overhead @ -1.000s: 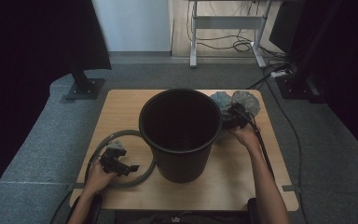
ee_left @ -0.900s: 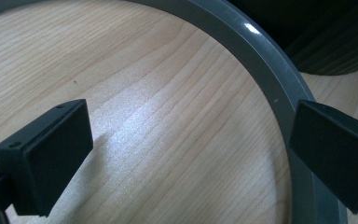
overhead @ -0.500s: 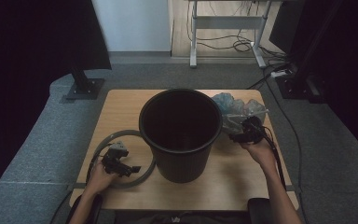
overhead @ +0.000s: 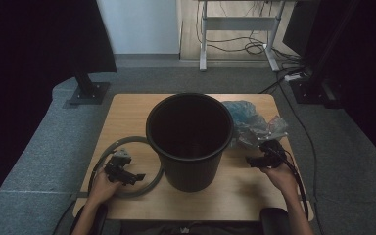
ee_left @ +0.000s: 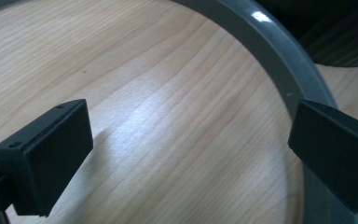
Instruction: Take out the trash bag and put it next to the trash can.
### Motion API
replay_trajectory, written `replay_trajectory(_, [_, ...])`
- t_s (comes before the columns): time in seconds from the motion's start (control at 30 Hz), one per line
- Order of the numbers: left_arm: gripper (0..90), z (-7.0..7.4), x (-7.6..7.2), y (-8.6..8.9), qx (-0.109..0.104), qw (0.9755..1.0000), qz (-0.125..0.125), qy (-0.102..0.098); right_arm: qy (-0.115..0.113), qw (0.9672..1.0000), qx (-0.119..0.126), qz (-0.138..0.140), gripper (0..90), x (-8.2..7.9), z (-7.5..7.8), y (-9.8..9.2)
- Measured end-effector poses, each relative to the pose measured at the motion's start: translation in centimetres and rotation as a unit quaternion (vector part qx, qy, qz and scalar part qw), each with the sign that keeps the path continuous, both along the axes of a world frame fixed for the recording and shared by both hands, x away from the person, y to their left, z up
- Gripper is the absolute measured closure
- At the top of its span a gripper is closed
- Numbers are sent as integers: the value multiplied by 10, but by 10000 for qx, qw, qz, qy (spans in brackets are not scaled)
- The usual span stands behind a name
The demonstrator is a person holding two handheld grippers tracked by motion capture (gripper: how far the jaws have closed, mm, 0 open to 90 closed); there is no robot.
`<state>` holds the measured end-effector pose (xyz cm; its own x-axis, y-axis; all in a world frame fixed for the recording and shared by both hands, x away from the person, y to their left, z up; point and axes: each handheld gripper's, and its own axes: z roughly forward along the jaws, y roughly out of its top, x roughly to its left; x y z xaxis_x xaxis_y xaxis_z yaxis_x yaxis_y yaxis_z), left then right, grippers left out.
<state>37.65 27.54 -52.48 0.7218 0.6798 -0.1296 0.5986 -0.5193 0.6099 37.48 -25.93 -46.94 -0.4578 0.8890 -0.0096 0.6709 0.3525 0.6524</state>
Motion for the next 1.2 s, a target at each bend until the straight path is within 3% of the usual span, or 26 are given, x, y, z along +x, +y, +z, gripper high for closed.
replay_trajectory(0.17, [0,3,-3,5,127,9997,176,-87,-94,9999,26,-62,135,-12,-14,-8])
replay_trajectory(0.47, [0,1,-6,13,507,9977,424,-151,-23,9995,133,-293,6,-30,-42,-22])
replay_trajectory(0.87, [0,-1,-10,25,566,9965,606,-69,84,9991,87,-401,0,-41,-81,-27])
replay_trajectory(0.93, [0,-3,-10,26,592,9963,617,-66,-183,9988,189,-412,0,-43,-85,-27])
replay_trajectory(1.03, [0,-3,-9,26,615,9962,614,-75,-341,9983,258,-406,0,-44,-88,-27])
replay_trajectory(1.2, [0,1,-9,32,541,9953,760,-248,-347,9982,259,-404,0,-44,-88,-27])
